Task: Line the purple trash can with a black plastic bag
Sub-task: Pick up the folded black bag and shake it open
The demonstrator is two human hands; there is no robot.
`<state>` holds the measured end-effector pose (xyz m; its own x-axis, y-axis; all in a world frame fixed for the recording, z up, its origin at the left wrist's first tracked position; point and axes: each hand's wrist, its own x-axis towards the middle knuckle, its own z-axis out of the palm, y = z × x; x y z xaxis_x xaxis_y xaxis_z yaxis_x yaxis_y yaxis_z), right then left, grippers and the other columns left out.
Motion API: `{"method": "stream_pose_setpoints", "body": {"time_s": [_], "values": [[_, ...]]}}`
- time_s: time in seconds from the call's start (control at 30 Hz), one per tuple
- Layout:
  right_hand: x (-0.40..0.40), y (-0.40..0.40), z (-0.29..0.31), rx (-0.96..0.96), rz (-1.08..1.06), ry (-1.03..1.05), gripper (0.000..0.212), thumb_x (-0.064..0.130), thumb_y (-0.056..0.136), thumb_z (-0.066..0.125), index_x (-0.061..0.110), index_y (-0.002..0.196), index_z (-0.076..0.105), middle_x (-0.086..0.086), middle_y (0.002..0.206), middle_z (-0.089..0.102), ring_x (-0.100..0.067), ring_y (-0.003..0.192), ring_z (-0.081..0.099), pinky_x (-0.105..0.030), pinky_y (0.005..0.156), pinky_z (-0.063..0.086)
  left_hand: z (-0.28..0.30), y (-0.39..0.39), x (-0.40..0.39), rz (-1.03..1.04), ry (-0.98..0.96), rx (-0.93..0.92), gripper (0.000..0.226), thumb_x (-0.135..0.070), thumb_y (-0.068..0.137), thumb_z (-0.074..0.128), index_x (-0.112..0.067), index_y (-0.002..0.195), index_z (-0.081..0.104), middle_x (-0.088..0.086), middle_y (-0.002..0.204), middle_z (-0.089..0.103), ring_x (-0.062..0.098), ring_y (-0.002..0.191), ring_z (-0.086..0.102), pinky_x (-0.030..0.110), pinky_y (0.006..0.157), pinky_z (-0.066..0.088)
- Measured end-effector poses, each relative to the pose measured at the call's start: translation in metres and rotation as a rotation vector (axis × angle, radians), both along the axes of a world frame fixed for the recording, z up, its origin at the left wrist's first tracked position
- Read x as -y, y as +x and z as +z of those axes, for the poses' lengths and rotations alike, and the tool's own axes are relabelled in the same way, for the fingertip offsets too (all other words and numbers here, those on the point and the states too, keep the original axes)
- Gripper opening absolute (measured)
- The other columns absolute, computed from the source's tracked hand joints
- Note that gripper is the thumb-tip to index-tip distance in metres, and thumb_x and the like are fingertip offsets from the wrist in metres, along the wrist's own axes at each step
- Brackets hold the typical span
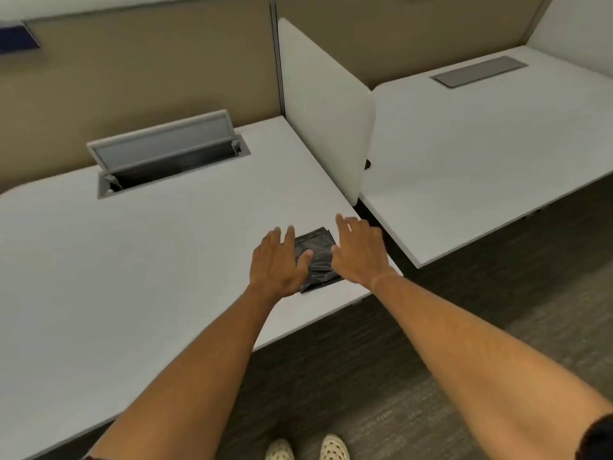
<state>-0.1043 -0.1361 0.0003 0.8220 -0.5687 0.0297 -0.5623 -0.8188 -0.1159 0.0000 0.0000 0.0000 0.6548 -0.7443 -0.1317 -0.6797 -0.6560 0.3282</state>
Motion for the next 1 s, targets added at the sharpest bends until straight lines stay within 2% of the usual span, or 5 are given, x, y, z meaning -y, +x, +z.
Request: {"method": "stream_pose_setpoints", "body": {"time_s": [0.17, 0.47, 0.73, 0.83, 1.0], "values": [[0.006, 0.008, -0.057, -0.161, -0.043, 0.169, 0.06, 0.035, 0.097, 0.047, 0.011, 0.149, 0.029, -0.012, 0.145, 0.045, -0.029, 0.128, 0.046, -0.046, 0.101, 0.039, -0.058, 0.005, 0.01, 0.019, 0.109, -0.131, 0.071, -0.05, 0.098, 0.035, -0.014, 0.155, 0.012, 0.017, 0.162, 0.014, 0.032, 0.149, 0.015, 0.044, 0.117, 0.021], [0.027, 0.041, -0.098, -0.092, -0.192, 0.369, 0.03, 0.029, 0.098, 0.051, 0.012, 0.122, 0.054, -0.013, 0.118, 0.056, -0.028, 0.105, 0.056, -0.041, 0.09, 0.049, -0.096, 0.025, 0.035, 0.193, 0.004, -0.322, 0.041, -0.02, 0.096, 0.047, -0.008, 0.134, 0.043, 0.021, 0.135, 0.04, 0.036, 0.123, 0.039, 0.043, 0.103, 0.036], [0.033, 0.048, -0.1, 0.038, -0.325, 0.512, 0.031, 0.027, 0.095, 0.06, 0.01, 0.122, 0.058, -0.012, 0.114, 0.063, -0.028, 0.103, 0.062, -0.042, 0.088, 0.055, -0.104, 0.04, 0.052, 0.407, -0.149, -0.411, 0.044, -0.017, 0.095, 0.053, -0.005, 0.135, 0.039, 0.021, 0.125, 0.048, 0.036, 0.117, 0.049, 0.044, 0.098, 0.046], [0.032, 0.05, -0.095, 0.113, -0.377, 0.608, 0.032, 0.023, 0.096, 0.06, 0.009, 0.124, 0.06, -0.011, 0.117, 0.066, -0.028, 0.105, 0.065, -0.04, 0.086, 0.058, -0.101, 0.042, 0.056, 0.58, -0.272, -0.564, 0.044, -0.012, 0.091, 0.057, -0.005, 0.131, 0.04, 0.015, 0.114, 0.059, 0.03, 0.103, 0.06, 0.04, 0.085, 0.053], [0.032, 0.053, -0.076, 0.259, -0.417, 0.733, 0.016, 0.022, 0.094, 0.062, 0.012, 0.105, 0.065, -0.004, 0.095, 0.066, -0.024, 0.092, 0.067, -0.035, 0.082, 0.057, -0.075, 0.047, 0.051, 0.704, -0.371, -0.731, 0.01, -0.008, 0.094, 0.051, -0.005, 0.088, 0.058, 0.007, 0.08, 0.059, 0.013, 0.066, 0.054, 0.02, 0.053, 0.041]]}}
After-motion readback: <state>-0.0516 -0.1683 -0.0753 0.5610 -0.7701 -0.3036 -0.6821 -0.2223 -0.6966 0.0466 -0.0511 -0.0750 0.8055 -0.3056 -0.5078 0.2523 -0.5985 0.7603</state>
